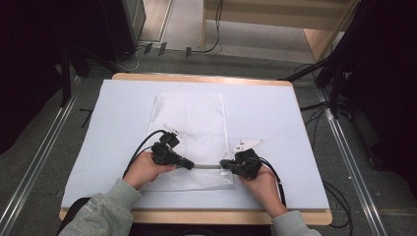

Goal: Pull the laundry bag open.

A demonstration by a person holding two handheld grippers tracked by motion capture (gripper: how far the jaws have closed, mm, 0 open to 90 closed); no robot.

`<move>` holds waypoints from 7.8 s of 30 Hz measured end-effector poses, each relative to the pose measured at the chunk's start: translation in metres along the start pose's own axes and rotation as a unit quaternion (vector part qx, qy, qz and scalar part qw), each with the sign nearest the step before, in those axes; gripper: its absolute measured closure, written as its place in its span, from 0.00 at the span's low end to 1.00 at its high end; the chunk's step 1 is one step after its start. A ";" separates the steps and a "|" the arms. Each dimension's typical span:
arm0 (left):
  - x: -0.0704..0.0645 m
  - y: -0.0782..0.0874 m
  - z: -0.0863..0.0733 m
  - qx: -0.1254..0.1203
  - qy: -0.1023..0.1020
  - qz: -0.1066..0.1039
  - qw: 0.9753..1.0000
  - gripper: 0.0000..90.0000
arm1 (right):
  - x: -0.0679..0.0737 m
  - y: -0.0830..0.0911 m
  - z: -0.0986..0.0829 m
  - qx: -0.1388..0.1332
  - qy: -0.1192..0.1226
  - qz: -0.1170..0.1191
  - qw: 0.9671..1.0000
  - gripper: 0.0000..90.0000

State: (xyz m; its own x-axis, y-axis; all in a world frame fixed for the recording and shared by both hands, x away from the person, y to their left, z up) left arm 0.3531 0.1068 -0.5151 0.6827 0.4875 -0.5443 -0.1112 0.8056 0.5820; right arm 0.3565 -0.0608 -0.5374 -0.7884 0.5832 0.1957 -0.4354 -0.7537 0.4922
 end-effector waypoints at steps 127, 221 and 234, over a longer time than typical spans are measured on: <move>0.039 0.097 -0.038 -0.046 0.046 0.076 0.995 0.98 | 0.000 -0.002 0.002 0.015 0.019 0.027 0.999 0.98; 0.088 0.156 -0.024 -0.187 -0.008 0.185 0.965 0.39 | -0.069 0.051 0.011 -0.055 -0.060 -0.061 0.995 0.41; 0.113 0.160 -0.022 -0.192 0.014 0.240 0.951 0.34 | -0.097 0.065 -0.003 -0.055 -0.074 -0.114 0.989 0.38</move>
State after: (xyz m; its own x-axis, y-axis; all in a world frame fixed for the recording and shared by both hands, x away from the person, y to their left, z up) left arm 0.3964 0.2981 -0.4963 0.4683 0.8348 -0.2896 -0.6647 0.5487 0.5070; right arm 0.4033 -0.1673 -0.5272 -0.5955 0.7737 0.2163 -0.6460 -0.6213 0.4435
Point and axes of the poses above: each handheld gripper's, and its own axes: y roughly backward along the jaws, z roughly out of its top, x roughly to its left, the point moved 9 cm from there along -y, roughly forward along the jaws, and after that the axes turned 15 degrees about -x, right-handed, at the moved point
